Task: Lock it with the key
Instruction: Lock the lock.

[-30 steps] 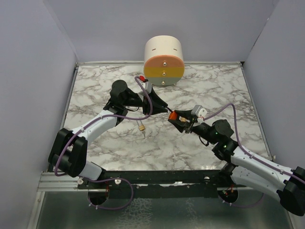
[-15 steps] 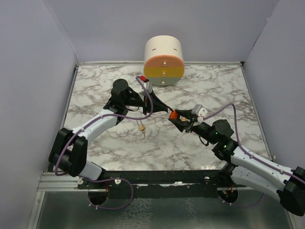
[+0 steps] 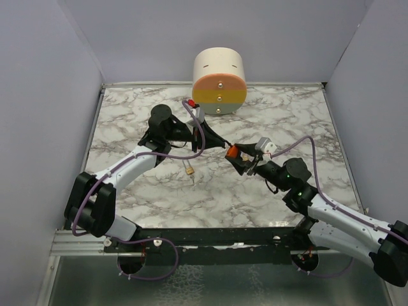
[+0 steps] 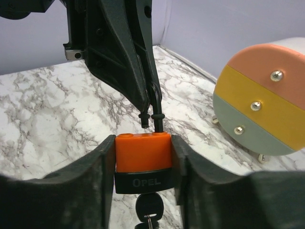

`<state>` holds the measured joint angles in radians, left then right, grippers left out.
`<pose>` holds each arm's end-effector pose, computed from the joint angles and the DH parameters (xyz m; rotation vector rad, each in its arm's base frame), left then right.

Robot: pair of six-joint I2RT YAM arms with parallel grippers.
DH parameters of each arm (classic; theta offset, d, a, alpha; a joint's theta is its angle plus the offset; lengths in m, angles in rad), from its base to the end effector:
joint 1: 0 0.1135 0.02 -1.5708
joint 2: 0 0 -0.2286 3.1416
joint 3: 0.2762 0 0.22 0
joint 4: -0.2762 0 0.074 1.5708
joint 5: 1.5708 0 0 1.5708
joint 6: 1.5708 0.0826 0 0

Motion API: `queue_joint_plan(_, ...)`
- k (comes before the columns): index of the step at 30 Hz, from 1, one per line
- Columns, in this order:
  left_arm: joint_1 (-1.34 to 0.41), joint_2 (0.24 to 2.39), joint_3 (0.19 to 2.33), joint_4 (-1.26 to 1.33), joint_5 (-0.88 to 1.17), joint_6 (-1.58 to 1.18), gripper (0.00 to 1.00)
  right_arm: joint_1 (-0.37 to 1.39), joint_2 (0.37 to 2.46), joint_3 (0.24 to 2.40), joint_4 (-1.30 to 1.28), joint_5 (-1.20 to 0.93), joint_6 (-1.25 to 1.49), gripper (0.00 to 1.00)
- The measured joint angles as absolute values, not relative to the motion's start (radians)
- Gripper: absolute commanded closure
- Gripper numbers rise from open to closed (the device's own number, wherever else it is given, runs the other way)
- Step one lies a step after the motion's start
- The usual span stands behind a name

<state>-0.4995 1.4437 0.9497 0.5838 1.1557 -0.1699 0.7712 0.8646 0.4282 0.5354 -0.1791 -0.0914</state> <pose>0.2383 -0.2161 0.3023 1.2056 1.2078 -1.3549 0.1642 0.1802 0.2677 -0.7638 1.3033 0.6807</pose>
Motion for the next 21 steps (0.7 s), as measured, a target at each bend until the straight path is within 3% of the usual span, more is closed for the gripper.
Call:
queue_joint_plan(1,-0.499,1.444,0.955,0.58,1.154,-0.17,1.0,0.771,0.871,0.435,0.534,-0.176,-0.091,0.29)
queue_joint_plan(3,-0.5,1.443,0.97,0.568,1.153,-0.169,1.0,0.772,0.88,0.452,0.534,-0.176,-0.089,0.17)
queue_joint_plan(10,-0.502,1.438,1.041,0.469,1.145,-0.111,1.0,0.772,0.855,0.485,0.529,-0.177,-0.089,0.11)
queue_joint_plan(13,-0.502,1.435,1.095,0.333,1.11,-0.018,1.0,0.772,0.805,0.486,0.524,-0.176,-0.081,0.07)
queue_joint_plan(21,-0.505,1.422,1.198,-0.003,1.004,0.202,1.0,0.773,0.706,0.509,0.514,-0.147,-0.076,0.05)
